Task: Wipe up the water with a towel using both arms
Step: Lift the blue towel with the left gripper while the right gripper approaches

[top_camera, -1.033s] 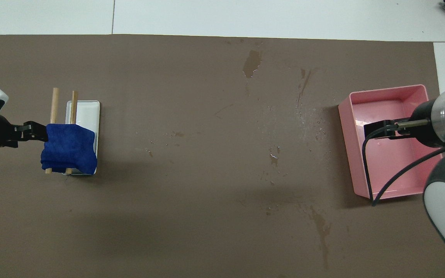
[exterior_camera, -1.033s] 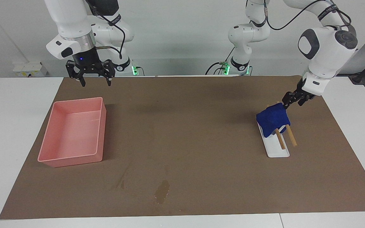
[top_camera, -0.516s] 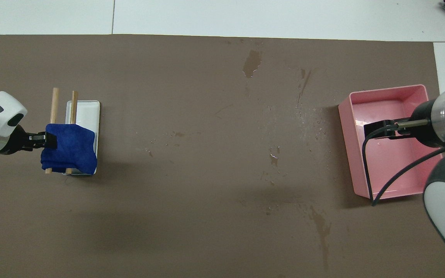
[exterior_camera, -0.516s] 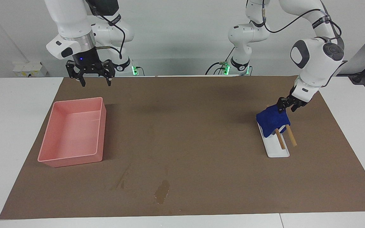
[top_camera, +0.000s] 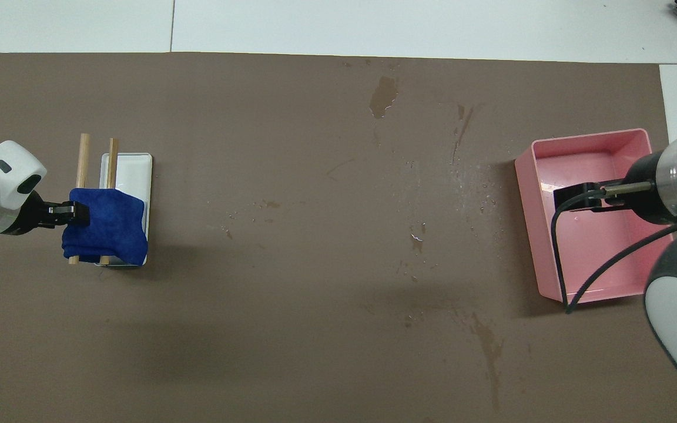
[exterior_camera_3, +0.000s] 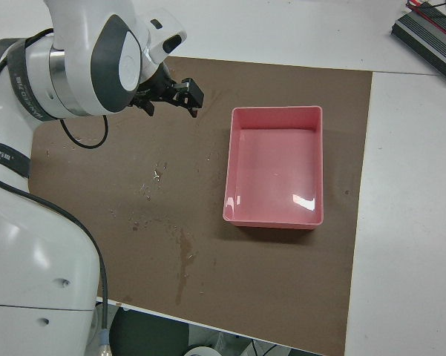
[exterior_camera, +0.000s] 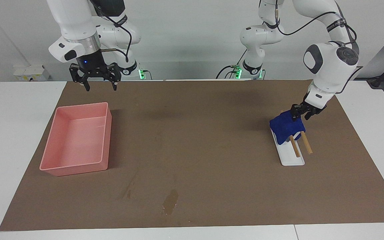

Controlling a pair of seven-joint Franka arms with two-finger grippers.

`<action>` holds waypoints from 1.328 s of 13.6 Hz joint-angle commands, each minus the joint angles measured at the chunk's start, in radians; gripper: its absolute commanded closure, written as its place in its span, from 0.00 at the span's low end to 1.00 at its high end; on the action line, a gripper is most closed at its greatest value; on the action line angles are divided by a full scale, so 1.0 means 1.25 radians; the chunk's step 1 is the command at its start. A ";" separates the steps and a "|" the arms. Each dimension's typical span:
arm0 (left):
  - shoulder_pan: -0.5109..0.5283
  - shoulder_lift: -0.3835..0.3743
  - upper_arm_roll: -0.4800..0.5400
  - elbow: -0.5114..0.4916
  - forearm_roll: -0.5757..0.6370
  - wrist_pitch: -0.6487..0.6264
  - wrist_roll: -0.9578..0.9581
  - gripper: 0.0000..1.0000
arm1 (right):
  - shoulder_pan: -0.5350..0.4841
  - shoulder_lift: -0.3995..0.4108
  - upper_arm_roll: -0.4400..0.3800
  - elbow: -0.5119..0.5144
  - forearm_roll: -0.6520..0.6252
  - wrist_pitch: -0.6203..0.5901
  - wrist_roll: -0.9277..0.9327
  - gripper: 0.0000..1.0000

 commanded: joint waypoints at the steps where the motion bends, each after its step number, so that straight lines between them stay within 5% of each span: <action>1: 0.000 -0.007 0.003 -0.017 -0.013 0.024 0.017 0.47 | -0.010 -0.019 0.004 -0.020 0.014 0.006 -0.010 0.00; 2: 0.000 -0.006 0.003 -0.015 -0.013 0.024 0.017 0.57 | -0.011 -0.019 0.003 -0.020 0.014 0.004 -0.010 0.00; 4: 0.001 -0.005 0.003 -0.010 -0.013 0.020 0.017 0.93 | -0.011 -0.019 0.003 -0.020 0.014 -0.004 -0.016 0.00; 5: 0.000 -0.004 0.003 -0.008 -0.013 0.020 0.016 1.00 | -0.011 -0.019 0.004 -0.019 0.014 -0.013 -0.016 0.00; 12: -0.004 -0.005 0.003 0.023 -0.013 -0.004 0.013 1.00 | -0.005 -0.019 0.007 -0.024 0.052 0.018 -0.008 0.00; 18: -0.009 -0.039 -0.007 0.167 -0.013 -0.215 0.013 1.00 | -0.016 -0.019 0.006 -0.033 0.176 0.045 0.117 0.00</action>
